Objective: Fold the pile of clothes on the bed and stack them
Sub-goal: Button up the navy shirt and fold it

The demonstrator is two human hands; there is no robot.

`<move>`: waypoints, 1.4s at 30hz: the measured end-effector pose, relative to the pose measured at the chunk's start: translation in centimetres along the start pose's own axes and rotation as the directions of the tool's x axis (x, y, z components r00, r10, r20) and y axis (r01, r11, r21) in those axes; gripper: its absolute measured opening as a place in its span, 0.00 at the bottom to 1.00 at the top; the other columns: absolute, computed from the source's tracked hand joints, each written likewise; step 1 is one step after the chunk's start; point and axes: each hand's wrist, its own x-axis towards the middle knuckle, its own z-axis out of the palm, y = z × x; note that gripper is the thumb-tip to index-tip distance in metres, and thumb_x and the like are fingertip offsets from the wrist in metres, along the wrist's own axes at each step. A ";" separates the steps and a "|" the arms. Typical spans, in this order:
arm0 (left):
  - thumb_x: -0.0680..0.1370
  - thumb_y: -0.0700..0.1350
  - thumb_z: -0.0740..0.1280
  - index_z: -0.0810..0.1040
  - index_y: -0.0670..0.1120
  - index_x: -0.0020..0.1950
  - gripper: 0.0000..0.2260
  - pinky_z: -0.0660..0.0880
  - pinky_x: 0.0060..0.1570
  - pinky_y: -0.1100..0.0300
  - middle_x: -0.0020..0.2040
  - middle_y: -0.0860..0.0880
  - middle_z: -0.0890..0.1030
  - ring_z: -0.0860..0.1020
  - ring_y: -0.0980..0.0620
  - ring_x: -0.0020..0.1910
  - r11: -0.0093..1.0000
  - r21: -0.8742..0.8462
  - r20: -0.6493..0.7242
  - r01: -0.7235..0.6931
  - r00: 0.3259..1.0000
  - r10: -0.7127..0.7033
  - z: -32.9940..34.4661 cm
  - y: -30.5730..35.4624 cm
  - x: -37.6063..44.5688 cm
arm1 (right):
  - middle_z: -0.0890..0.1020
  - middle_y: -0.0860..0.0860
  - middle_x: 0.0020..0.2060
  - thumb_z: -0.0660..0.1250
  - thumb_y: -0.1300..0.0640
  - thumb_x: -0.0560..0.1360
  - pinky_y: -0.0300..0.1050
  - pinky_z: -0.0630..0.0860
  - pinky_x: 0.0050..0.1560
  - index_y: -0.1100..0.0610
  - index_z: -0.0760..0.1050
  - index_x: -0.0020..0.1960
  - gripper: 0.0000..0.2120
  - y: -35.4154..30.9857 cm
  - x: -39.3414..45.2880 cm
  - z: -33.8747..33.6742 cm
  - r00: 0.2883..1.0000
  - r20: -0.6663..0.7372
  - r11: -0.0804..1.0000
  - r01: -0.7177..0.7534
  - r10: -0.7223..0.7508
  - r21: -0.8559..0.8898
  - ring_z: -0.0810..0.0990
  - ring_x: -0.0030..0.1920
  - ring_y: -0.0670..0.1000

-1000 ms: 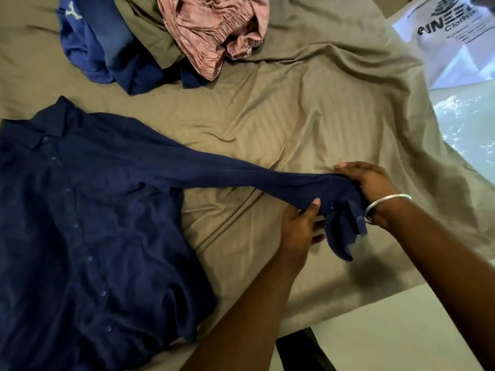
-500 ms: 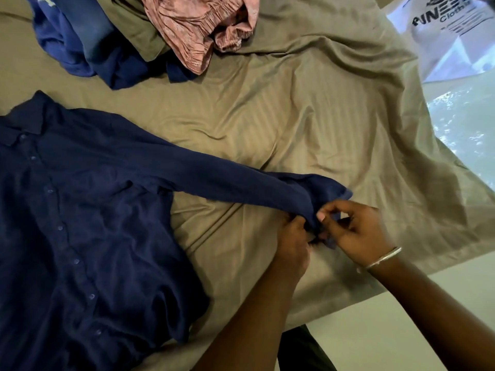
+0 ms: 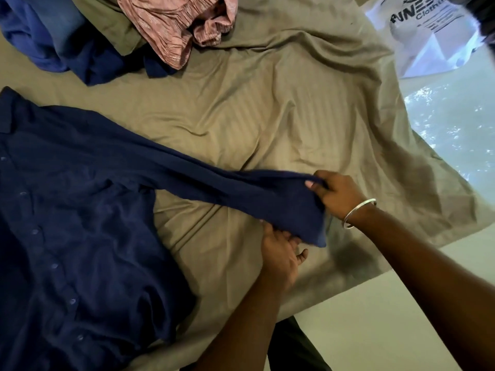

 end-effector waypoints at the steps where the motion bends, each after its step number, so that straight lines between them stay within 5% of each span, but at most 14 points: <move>1: 0.80 0.67 0.43 0.75 0.54 0.63 0.29 0.63 0.61 0.47 0.60 0.50 0.80 0.78 0.51 0.56 0.999 0.034 0.033 -0.030 0.999 0.029 -0.1 0.1 0.1 | 0.75 0.52 0.29 0.65 0.56 0.79 0.45 0.68 0.36 0.54 0.73 0.40 0.09 0.1 0.1 -0.5 0.991 -0.121 0.990 -0.034 0.051 0.140 0.73 0.33 0.51; 5: 0.82 0.59 0.57 0.77 0.53 0.56 0.14 0.68 0.49 0.51 0.48 0.56 0.83 0.79 0.52 0.52 0.920 0.367 0.060 -0.142 0.990 0.128 1.3 -0.4 0.1 | 0.76 0.54 0.28 0.69 0.54 0.77 0.42 0.69 0.32 0.51 0.72 0.38 0.10 1.1 1.0 -2.3 0.952 -0.221 0.958 -0.155 0.209 0.242 0.72 0.28 0.51; 9: 0.82 0.46 0.62 0.76 0.51 0.56 0.05 0.75 0.49 0.51 0.51 0.52 0.83 0.81 0.53 0.52 0.935 0.350 -0.061 -0.062 0.994 0.089 3.3 0.0 1.4 | 0.77 0.51 0.29 0.68 0.42 0.73 0.50 0.75 0.40 0.47 0.74 0.39 0.10 1.6 2.6 -3.2 0.909 -0.316 0.960 -0.227 0.270 0.165 0.76 0.35 0.57; 15: 0.81 0.44 0.65 0.79 0.46 0.58 0.08 0.76 0.41 0.57 0.56 0.48 0.83 0.82 0.50 0.50 0.770 0.638 0.026 0.008 0.999 -0.032 4.6 0.4 1.8 | 0.74 0.59 0.61 0.64 0.52 0.77 0.59 0.68 0.59 0.54 0.72 0.60 0.13 -0.5 3.2 -2.1 0.857 -0.516 0.891 -0.240 0.007 -0.385 0.72 0.61 0.65; 17: 0.81 0.41 0.63 0.79 0.47 0.53 0.06 0.74 0.35 0.62 0.53 0.45 0.83 0.80 0.52 0.41 0.749 0.653 0.021 -0.116 0.991 0.136 2.5 0.6 1.5 | 0.74 0.60 0.61 0.64 0.52 0.76 0.59 0.69 0.56 0.56 0.73 0.60 0.14 -2.1 1.4 0.8 0.850 -0.513 0.888 -0.136 -0.123 -0.439 0.73 0.59 0.64; 20: 0.77 0.37 0.64 0.79 0.51 0.45 0.10 0.74 0.39 0.64 0.43 0.47 0.83 0.78 0.56 0.39 0.623 0.626 0.040 -0.470 0.817 0.576 -3.7 1.2 -0.5 | 0.79 0.58 0.45 0.64 0.56 0.75 0.52 0.74 0.43 0.58 0.76 0.48 0.06 -5.4 -3.4 7.0 0.871 -0.462 0.977 0.084 -0.168 -0.198 0.78 0.44 0.60; 23: 0.80 0.38 0.62 0.78 0.56 0.50 0.12 0.74 0.43 0.67 0.40 0.56 0.80 0.77 0.61 0.38 0.416 0.752 -0.025 -0.512 0.608 0.793 -11.9 2.1 -4.3 | 0.82 0.52 0.40 0.67 0.59 0.73 0.45 0.76 0.44 0.56 0.79 0.45 0.02 -8.4 -8.3 14.2 0.972 -0.234 0.997 0.051 -0.036 0.058 0.80 0.40 0.54; 27: 0.82 0.47 0.60 0.76 0.55 0.56 0.07 0.75 0.56 0.51 0.50 0.55 0.79 0.77 0.57 0.51 0.264 0.893 -0.106 -0.363 0.402 0.910 -23.5 4.5 -10.1 | 0.82 0.51 0.39 0.73 0.44 0.72 0.45 0.76 0.45 0.55 0.78 0.41 0.14 -13.2 -12.3 23.6 0.985 0.148 0.951 -0.125 0.086 0.281 0.79 0.40 0.52; 29: 0.81 0.54 0.57 0.75 0.53 0.62 0.14 0.70 0.62 0.43 0.58 0.52 0.78 0.75 0.50 0.60 0.177 0.976 -0.120 -0.130 0.363 0.924 -28.1 5.1 -12.0 | 0.82 0.53 0.45 0.72 0.38 0.69 0.44 0.75 0.47 0.55 0.79 0.45 0.20 -14.1 -12.8 26.8 0.962 0.209 0.947 -0.225 0.178 0.229 0.80 0.45 0.55; 31: 0.79 0.57 0.54 0.71 0.54 0.69 0.21 0.62 0.64 0.39 0.67 0.50 0.73 0.69 0.47 0.67 0.119 0.985 -0.154 0.122 0.340 0.928 -32.3 5.7 -13.9 | 0.82 0.57 0.49 0.71 0.43 0.72 0.47 0.76 0.49 0.57 0.79 0.51 0.18 -14.8 -13.7 29.2 0.961 0.184 0.964 -0.233 0.208 0.127 0.81 0.49 0.59; 33: 0.79 0.58 0.54 0.67 0.55 0.73 0.23 0.59 0.65 0.38 0.73 0.49 0.68 0.65 0.46 0.71 0.180 0.963 -0.234 0.199 0.288 0.929 -36.2 6.3 -15.9 | 0.81 0.57 0.41 0.68 0.52 0.78 0.47 0.72 0.45 0.58 0.77 0.46 0.09 -15.4 -14.5 30.5 0.973 0.118 0.941 -0.223 0.199 0.255 0.79 0.43 0.57; 37: 0.81 0.56 0.58 0.61 0.47 0.77 0.27 0.57 0.66 0.35 0.76 0.44 0.63 0.61 0.41 0.75 0.467 0.861 -0.489 0.199 0.080 0.868 -41.8 7.5 -17.6 | 0.75 0.48 0.32 0.68 0.54 0.76 0.46 0.69 0.42 0.53 0.73 0.37 0.10 -14.2 -15.8 28.6 0.954 0.004 0.697 -0.222 0.299 0.682 0.71 0.36 0.47; 40: 0.82 0.55 0.59 0.55 0.41 0.79 0.31 0.51 0.71 0.36 0.79 0.41 0.58 0.55 0.42 0.78 0.693 0.669 -0.734 0.267 0.098 0.672 -46.7 8.0 -19.1 | 0.77 0.54 0.33 0.73 0.57 0.74 0.47 0.71 0.42 0.58 0.74 0.38 0.11 -13.7 -16.9 27.2 0.918 0.076 0.690 -0.344 0.388 0.637 0.74 0.37 0.51; 42: 0.81 0.60 0.59 0.58 0.40 0.78 0.33 0.51 0.72 0.36 0.78 0.39 0.59 0.55 0.40 0.77 0.778 0.544 -0.839 0.313 0.183 0.513 -49.4 8.0 -20.1 | 0.82 0.55 0.37 0.75 0.55 0.72 0.52 0.75 0.46 0.61 0.78 0.41 0.10 -13.0 -17.7 26.6 0.916 0.137 0.755 -0.390 0.378 0.527 0.78 0.40 0.54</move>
